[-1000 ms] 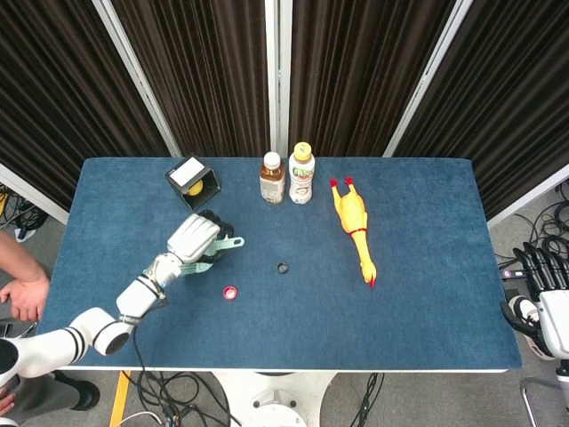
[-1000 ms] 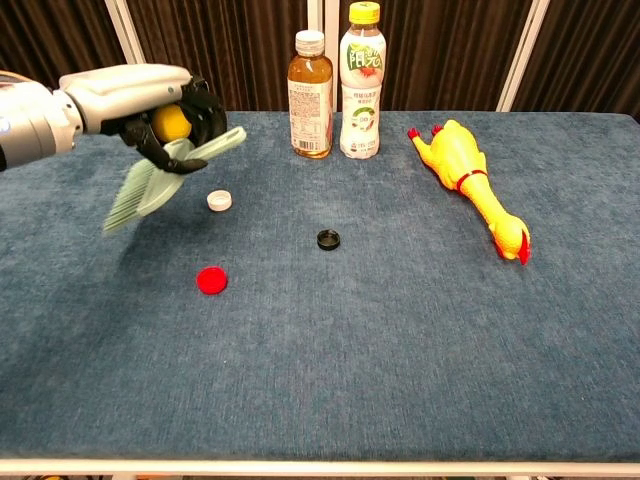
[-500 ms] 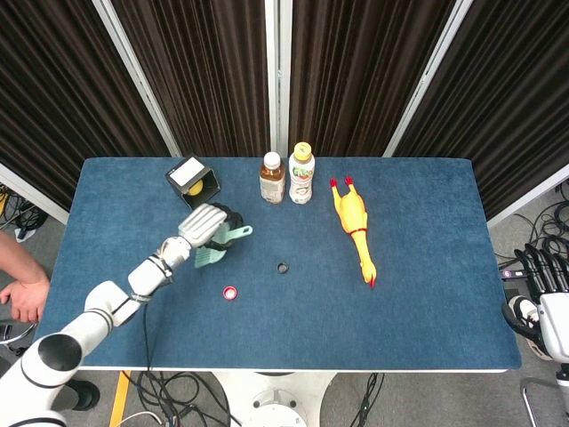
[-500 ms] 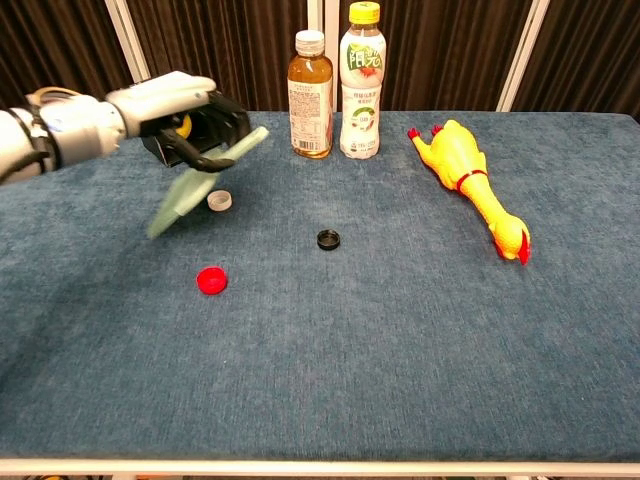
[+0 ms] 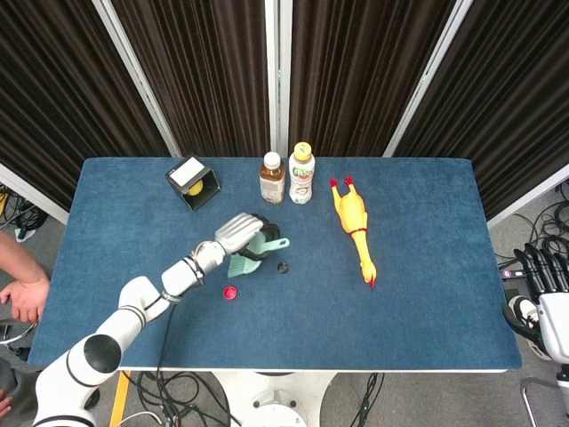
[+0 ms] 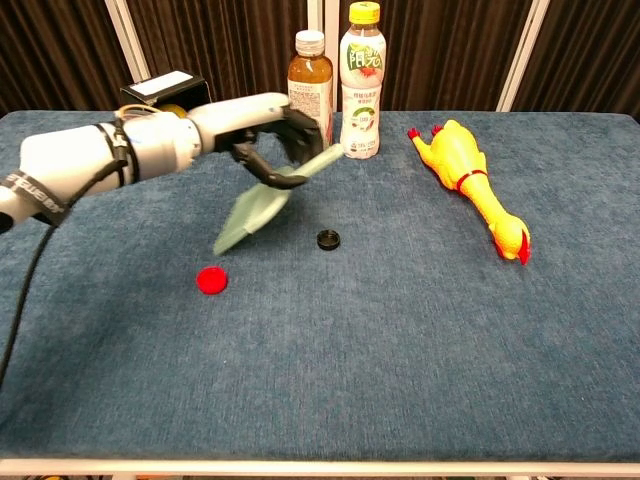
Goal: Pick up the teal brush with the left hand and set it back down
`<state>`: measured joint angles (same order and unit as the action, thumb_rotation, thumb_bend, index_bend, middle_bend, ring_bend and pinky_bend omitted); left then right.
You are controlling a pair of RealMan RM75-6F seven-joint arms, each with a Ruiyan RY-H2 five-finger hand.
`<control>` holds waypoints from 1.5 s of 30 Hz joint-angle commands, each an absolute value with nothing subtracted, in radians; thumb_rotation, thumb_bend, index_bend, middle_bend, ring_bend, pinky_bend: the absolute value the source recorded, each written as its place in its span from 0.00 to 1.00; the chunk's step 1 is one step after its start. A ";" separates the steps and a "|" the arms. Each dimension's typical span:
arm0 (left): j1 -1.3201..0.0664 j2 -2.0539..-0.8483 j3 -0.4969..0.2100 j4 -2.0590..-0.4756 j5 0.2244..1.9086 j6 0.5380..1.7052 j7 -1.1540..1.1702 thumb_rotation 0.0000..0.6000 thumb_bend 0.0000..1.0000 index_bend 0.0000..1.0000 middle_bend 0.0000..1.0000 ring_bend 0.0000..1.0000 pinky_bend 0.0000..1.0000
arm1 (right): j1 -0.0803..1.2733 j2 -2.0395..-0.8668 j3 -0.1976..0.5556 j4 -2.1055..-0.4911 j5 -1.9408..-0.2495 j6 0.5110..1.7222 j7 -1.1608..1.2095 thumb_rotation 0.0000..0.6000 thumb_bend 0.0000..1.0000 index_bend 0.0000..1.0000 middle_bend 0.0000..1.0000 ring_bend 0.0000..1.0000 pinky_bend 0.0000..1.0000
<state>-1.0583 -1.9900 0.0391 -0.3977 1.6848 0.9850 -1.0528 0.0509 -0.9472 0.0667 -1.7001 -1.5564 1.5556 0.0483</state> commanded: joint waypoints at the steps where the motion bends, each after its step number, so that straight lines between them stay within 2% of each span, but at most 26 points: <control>1: -1.085 -2.006 0.045 -0.417 1.699 1.006 -1.068 1.00 0.44 0.52 0.57 0.38 0.34 | 0.050 -0.947 0.069 -1.700 -1.557 1.559 0.052 1.00 0.22 0.00 0.04 0.00 0.00; 9: -1.141 -2.022 0.021 -0.492 1.693 1.033 -1.051 1.00 0.44 0.52 0.57 0.38 0.34 | 0.043 -0.951 0.069 -1.684 -1.558 1.570 0.070 1.00 0.22 0.00 0.04 0.00 0.00; 14: -1.130 -1.967 -0.004 -0.556 1.668 1.062 -0.976 1.00 0.44 0.51 0.57 0.38 0.35 | 0.048 -0.955 0.072 -1.674 -1.560 1.566 0.082 1.00 0.22 0.00 0.04 0.00 0.00; 17: -1.085 -1.898 -0.038 -0.656 1.609 1.056 -0.888 1.00 0.45 0.51 0.57 0.38 0.33 | 0.058 -0.959 0.076 -1.664 -1.563 1.557 0.091 1.00 0.22 0.00 0.04 0.00 0.00; 23: -0.951 -1.713 -0.066 -0.977 1.481 1.044 -0.639 1.00 0.45 0.51 0.57 0.38 0.31 | 0.085 -0.973 0.078 -1.638 -1.575 1.524 0.112 1.00 0.22 0.00 0.04 0.00 0.00; 29: -0.795 -1.606 -0.083 -1.274 1.322 1.117 -0.346 1.00 0.45 0.51 0.57 0.38 0.28 | 0.108 -0.983 0.080 -1.617 -1.586 1.500 0.128 1.00 0.22 0.00 0.04 0.00 0.00; 36: -0.682 -1.609 -0.063 -1.442 1.256 1.228 -0.085 1.00 0.45 0.51 0.57 0.38 0.28 | 0.130 -0.989 0.082 -1.609 -1.595 1.481 0.131 1.00 0.22 0.00 0.04 0.00 0.00; 45: -0.620 -1.762 -0.086 -1.446 1.219 1.287 0.068 1.00 0.45 0.51 0.56 0.38 0.29 | 0.136 -0.987 0.079 -1.610 -1.590 1.474 0.130 1.00 0.22 0.00 0.04 0.00 0.00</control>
